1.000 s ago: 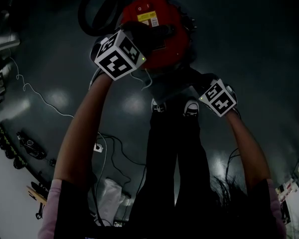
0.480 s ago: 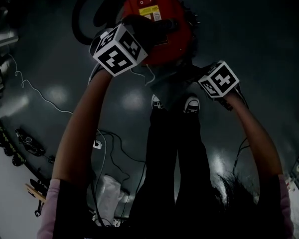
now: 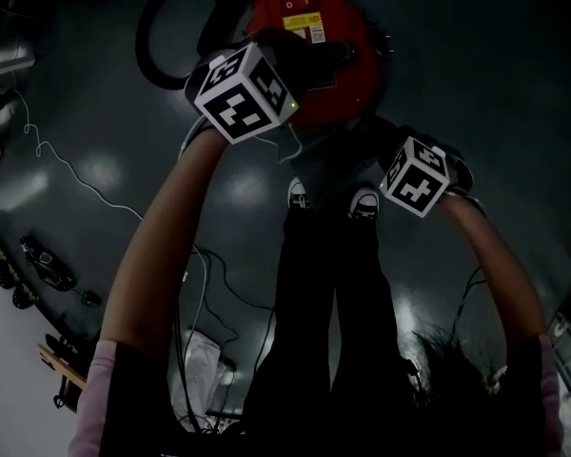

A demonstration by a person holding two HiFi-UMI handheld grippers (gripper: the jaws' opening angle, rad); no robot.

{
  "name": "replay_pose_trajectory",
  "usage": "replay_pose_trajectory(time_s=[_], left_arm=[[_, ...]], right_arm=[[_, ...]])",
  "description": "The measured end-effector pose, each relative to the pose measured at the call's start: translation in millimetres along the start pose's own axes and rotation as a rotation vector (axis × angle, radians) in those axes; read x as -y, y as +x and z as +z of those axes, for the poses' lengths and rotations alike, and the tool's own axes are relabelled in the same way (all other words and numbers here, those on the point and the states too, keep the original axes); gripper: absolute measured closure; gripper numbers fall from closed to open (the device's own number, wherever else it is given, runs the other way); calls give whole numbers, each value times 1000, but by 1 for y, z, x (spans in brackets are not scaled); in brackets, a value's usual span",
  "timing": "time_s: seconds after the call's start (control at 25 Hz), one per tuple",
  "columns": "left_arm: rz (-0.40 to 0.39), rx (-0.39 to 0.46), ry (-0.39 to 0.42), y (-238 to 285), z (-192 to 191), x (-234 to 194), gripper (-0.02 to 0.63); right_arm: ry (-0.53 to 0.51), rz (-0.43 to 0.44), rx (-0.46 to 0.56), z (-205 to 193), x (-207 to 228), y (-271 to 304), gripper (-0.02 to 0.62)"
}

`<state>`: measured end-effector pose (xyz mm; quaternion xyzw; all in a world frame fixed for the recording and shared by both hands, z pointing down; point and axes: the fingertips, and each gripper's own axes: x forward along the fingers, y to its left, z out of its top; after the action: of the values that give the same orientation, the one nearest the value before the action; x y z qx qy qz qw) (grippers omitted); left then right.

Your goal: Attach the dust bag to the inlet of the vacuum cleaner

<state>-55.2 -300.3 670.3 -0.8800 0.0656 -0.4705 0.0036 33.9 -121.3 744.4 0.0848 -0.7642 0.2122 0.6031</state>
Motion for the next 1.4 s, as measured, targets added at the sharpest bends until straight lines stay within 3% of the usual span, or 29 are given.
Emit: replay_pose_trajectory(time_s=[0.16, 0.32, 0.44, 0.52, 0.68, 0.76, 0.8, 0.84, 0.96, 1.0, 1.08, 1.24, 1.28, 1.32, 1.36, 1.4], left_arm=[[-2, 12, -3, 0, 1, 0, 463], [-7, 22, -3, -3, 2, 0, 463], [-10, 28, -3, -5, 3, 0, 463], [-11, 33, -3, -5, 3, 1, 463], [-10, 42, -4, -3, 2, 1, 465], [-8, 44, -7, -3, 2, 0, 463], [-8, 44, -8, -3, 2, 0, 463], [-9, 43, -9, -3, 2, -1, 463], [-13, 42, -11, -4, 4, 1, 465], [-13, 42, -12, -5, 4, 1, 465], [-12, 40, -12, -6, 4, 0, 464], [-15, 38, -15, -6, 5, 1, 465], [-17, 39, -15, -6, 6, 1, 465], [-17, 39, -14, -6, 6, 1, 465], [-16, 38, -14, -6, 5, 0, 465], [-15, 36, -14, -6, 5, 0, 465]], right_arm=[[-144, -60, -8, 1, -3, -11, 502], [-351, -160, -25, 7, -8, -21, 502], [-423, -164, -35, 16, -16, -24, 503], [-309, -112, -20, 20, -15, -23, 523], [175, 63, 77, 24, -7, -25, 523], [379, 104, 121, 25, -3, -26, 523], [431, 97, 131, 26, -2, -27, 523], [402, 59, 123, 27, -3, -29, 523], [23, -152, 10, 32, -10, -28, 537], [-24, -186, -17, 33, -11, -27, 535], [67, -170, -1, 34, -9, -26, 528], [570, 20, 171, 30, 2, -27, 506], [648, 50, 194, 29, 4, -29, 505], [669, 58, 202, 30, 4, -30, 505], [619, 45, 195, 32, 3, -31, 505], [492, 12, 173, 33, 1, -31, 505]])
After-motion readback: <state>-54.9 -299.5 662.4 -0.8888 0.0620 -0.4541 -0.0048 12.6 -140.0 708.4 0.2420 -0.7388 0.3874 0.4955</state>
